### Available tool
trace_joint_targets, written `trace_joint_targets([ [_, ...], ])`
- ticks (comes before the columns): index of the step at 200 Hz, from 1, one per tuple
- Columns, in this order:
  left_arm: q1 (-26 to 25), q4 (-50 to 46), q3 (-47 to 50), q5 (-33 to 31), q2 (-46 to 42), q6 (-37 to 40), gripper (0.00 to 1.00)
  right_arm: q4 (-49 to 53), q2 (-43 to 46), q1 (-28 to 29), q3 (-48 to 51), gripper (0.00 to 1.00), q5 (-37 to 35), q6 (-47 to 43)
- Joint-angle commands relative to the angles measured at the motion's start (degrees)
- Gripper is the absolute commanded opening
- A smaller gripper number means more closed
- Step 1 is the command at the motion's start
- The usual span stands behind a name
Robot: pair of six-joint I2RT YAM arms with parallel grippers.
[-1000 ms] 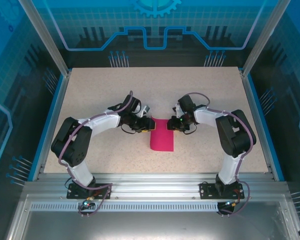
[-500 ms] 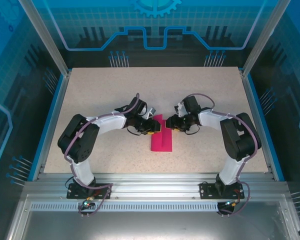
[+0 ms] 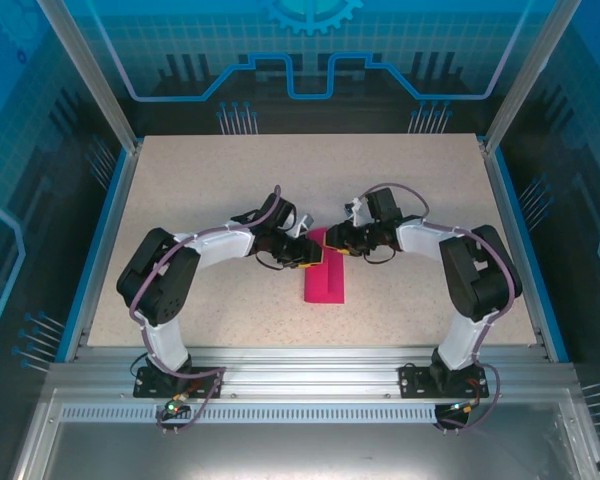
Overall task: Fold a paper plane with a square sheet of paper (fold left side to right side)
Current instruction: First fold in half a square sheet of paper at the center of the table.
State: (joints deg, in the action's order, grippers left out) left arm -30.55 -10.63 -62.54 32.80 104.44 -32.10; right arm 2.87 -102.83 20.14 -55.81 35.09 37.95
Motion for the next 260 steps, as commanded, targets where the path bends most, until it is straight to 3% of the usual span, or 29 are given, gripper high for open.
trace_joint_targets([
  [1, -0.37, -0.25, -1.52, -0.11, 0.69, -0.34, 0.31, -1.47, -1.42, 0.52, 0.51, 0.28, 2.57, 0.99],
  [15, -0.31, -1.19, -1.60, -1.26, 0.11, -0.04, 0.32, -0.45, -1.00, 0.12, 0.53, 0.08, 2.03, 0.01],
  [29, -0.39, -3.34, -1.59, -3.87, -1.32, 0.66, 0.36, 0.83, -0.40, -0.66, 0.58, 0.00, 0.99, -1.54],
  [73, -0.34, -11.35, -0.65, -16.11, -6.62, 0.69, 0.43, 9.87, -0.29, -2.12, -2.24, 0.00, -6.30, -7.73],
  [140, -3.45, -13.83, -6.06, -17.96, 1.47, -2.25, 0.45, 11.48, -1.77, -2.25, -2.72, 0.02, -8.43, -8.86],
  [189, -6.03, -17.98, -10.88, -21.79, 6.42, -2.80, 0.45, 12.23, -1.72, -2.21, -2.67, 0.10, -8.82, -9.47],
  [216, -6.53, -19.89, -11.56, -23.56, 7.51, -2.63, 0.44, 14.09, -0.72, -2.22, -2.89, 0.26, -10.79, -10.63],
  [260, -6.66, -20.22, -11.99, -23.57, 8.21, -2.62, 0.44, 18.42, 3.23, -3.93, -2.01, 0.44, -16.41, -12.88],
])
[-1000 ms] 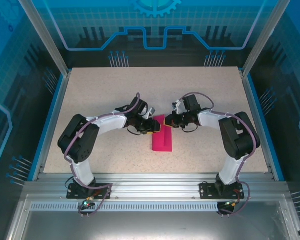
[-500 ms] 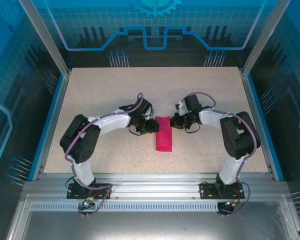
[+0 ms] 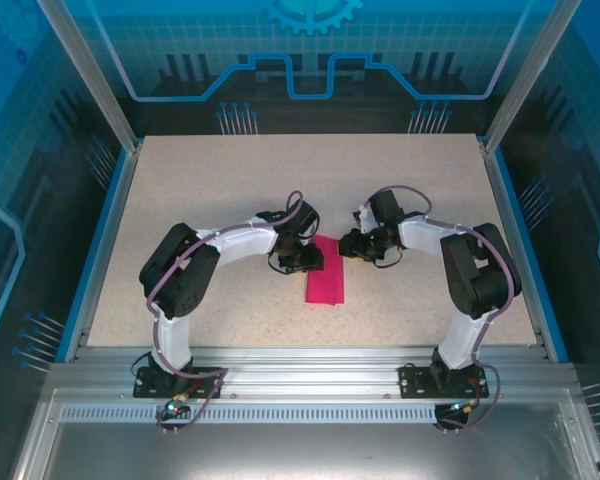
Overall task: Fold a paper plane with a square sheet of paper (fold left side to right side)
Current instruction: First fold in half a square sheet of paper at the center of the table.
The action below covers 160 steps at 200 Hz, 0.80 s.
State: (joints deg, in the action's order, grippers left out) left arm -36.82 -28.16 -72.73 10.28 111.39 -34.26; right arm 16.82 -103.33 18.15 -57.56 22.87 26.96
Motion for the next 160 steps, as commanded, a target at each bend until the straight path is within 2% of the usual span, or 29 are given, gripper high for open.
trace_joint_targets([
  [1, -0.42, -2.69, -1.80, -1.06, 1.27, -0.50, 0.44, 4.47, 3.73, -1.94, -0.27, 0.44, -4.19, -1.89],
  [44, -0.95, -3.09, -3.02, -1.03, 2.74, -1.00, 0.45, 5.61, 7.08, -4.68, 2.19, 0.51, -5.19, -2.47],
  [160, -1.68, -4.17, -6.17, -0.18, 5.65, -1.50, 0.46, 6.01, 2.61, -4.75, 3.06, 0.51, -3.58, -2.46],
])
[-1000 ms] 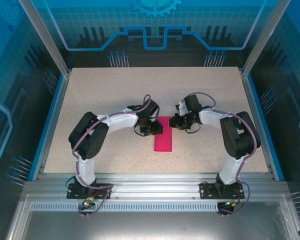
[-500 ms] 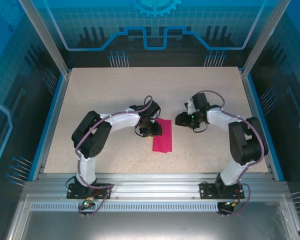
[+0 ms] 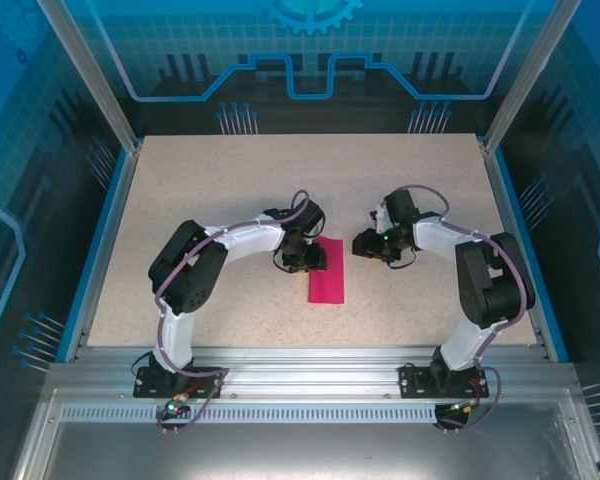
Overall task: Fold a paper plane with a square sheet of paper (fold left side to right side)
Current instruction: First fold in half a square sheet of paper at the center of the table.
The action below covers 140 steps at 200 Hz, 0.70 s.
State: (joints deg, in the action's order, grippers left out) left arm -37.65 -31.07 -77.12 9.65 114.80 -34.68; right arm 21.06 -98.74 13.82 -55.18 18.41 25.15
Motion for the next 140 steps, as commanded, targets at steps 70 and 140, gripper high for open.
trace_joint_targets([
  [70, -1.42, -1.27, -3.10, 1.07, 3.22, -0.75, 0.48, 2.06, -3.31, -0.29, 0.64, 0.51, 0.83, -0.80],
  [140, -1.85, -1.19, -3.54, 1.18, 3.66, -0.58, 0.49, 1.97, -3.33, -0.20, 0.77, 0.52, 0.83, -0.77],
])
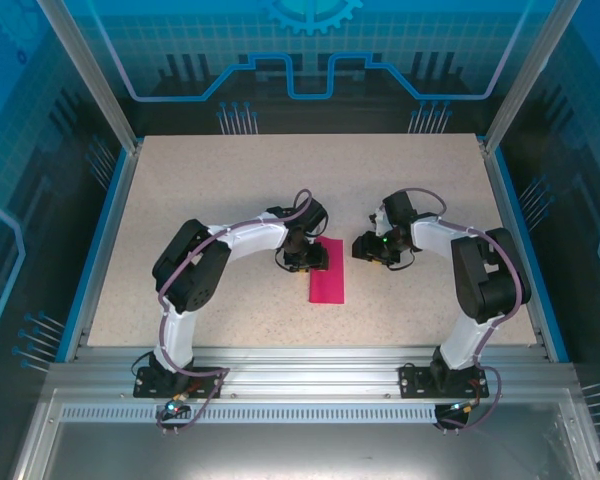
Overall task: Fold a paper plane with a square sheet of paper (fold left side to right side)
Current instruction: First fold in half a square sheet of paper at the center of the table.
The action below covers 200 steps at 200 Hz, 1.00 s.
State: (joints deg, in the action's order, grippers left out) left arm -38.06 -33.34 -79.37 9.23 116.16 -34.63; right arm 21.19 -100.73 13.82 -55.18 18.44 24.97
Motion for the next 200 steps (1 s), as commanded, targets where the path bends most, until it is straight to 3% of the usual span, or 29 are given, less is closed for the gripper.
trace_joint_targets([
  [1, -1.42, 1.09, -1.30, 1.63, 2.36, -0.62, 0.49, 1.84, -1.33, -0.20, 0.77, 0.52, 0.81, -0.61],
  [200, -1.78, 1.26, -2.89, 3.42, 2.54, -1.15, 0.51, 1.92, -1.53, 0.50, 0.43, 0.52, 0.76, -0.48],
])
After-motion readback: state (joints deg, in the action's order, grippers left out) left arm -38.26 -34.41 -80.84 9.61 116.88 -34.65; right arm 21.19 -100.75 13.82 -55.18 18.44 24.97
